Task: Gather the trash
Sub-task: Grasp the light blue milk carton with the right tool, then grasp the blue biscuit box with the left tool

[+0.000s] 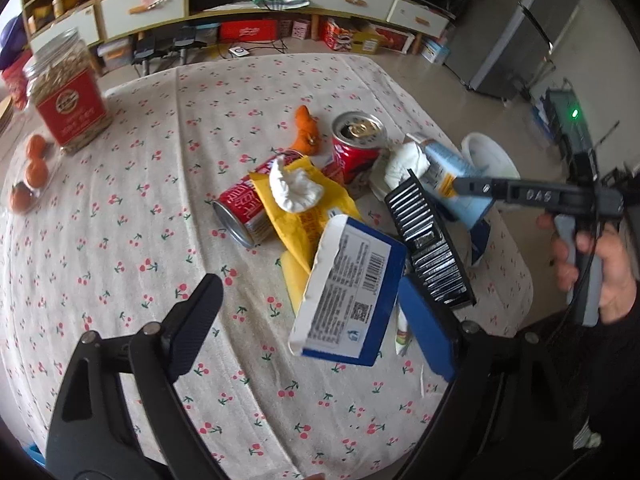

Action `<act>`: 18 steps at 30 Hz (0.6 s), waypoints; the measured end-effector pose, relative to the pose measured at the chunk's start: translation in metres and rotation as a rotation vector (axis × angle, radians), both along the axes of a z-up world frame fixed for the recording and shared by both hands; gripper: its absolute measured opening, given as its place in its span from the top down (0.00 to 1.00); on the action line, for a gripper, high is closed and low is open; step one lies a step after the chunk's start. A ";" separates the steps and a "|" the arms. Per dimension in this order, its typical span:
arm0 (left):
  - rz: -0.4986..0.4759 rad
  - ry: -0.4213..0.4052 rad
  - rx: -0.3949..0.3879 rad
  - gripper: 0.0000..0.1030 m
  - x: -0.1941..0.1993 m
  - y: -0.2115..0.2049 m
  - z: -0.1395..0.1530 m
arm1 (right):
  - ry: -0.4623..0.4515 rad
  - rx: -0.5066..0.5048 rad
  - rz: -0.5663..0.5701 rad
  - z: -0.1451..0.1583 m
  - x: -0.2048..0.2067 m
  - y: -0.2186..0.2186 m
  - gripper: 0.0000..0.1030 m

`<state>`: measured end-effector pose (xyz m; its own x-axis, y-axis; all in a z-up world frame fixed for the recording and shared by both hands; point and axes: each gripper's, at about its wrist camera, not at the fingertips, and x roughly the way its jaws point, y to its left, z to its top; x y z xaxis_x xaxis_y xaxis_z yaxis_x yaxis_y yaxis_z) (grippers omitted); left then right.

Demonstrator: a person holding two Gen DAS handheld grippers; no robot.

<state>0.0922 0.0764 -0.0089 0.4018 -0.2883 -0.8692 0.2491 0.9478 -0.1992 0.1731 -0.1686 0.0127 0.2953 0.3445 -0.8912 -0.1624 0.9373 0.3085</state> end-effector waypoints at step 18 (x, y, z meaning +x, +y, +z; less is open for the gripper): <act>0.055 0.169 -0.106 0.14 0.004 -0.006 -0.039 | -0.041 0.075 -0.128 0.023 -0.047 -0.072 0.59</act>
<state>0.0960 0.0704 -0.0475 0.2705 -0.3632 -0.8916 0.1522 0.9306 -0.3330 0.1265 -0.2404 0.0361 0.3769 0.3664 -0.8507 -0.0569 0.9259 0.3736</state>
